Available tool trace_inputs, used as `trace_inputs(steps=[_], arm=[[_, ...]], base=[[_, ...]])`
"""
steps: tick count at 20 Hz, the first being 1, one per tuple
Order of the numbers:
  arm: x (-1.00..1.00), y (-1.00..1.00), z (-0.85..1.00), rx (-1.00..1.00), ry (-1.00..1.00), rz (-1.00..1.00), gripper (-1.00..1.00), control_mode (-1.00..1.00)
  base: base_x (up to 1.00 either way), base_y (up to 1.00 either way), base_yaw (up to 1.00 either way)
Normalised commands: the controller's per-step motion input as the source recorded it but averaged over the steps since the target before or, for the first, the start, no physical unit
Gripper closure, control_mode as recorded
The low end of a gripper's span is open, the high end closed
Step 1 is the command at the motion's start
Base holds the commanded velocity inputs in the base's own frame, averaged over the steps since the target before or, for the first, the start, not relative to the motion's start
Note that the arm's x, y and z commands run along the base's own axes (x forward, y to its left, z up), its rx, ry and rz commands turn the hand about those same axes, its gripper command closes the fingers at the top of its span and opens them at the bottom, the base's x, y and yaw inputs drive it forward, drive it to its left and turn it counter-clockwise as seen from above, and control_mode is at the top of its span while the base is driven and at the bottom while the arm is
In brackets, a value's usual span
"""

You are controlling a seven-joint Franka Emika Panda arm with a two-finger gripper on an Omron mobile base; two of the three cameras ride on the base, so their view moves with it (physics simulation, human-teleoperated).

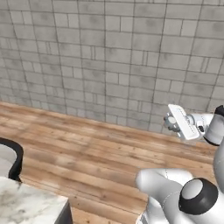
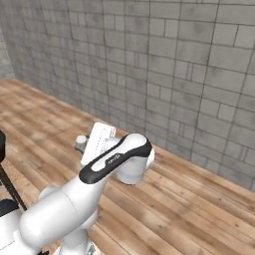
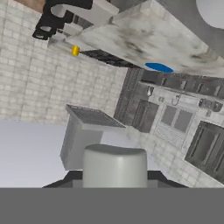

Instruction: Pick up the marshmallow and place it in the cup of hot chocolate on the dining counter.

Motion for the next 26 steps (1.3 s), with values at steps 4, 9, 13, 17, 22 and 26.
trace_inputs(steps=[4,9,13,17,22,26], arm=[[0.0,0.0,0.0,0.0,0.0,0.0,1.0,1.0],[0.0,0.0,0.0,0.0,0.0,0.0,1.0,1.0],[0.0,0.0,0.0,0.0,0.0,0.0,1.0,1.0],[0.0,0.0,0.0,0.0,0.0,0.0,1.0,1.0],[0.0,0.0,0.0,0.0,0.0,0.0,1.0,1.0],[0.0,0.0,0.0,0.0,0.0,0.0,1.0,1.0]], base=[[1.0,-0.83,0.5],[1.0,-0.74,0.54],[1.0,-0.54,0.61],[1.0,-0.5,0.63],[1.0,-0.44,0.65],[1.0,-0.53,0.62]])
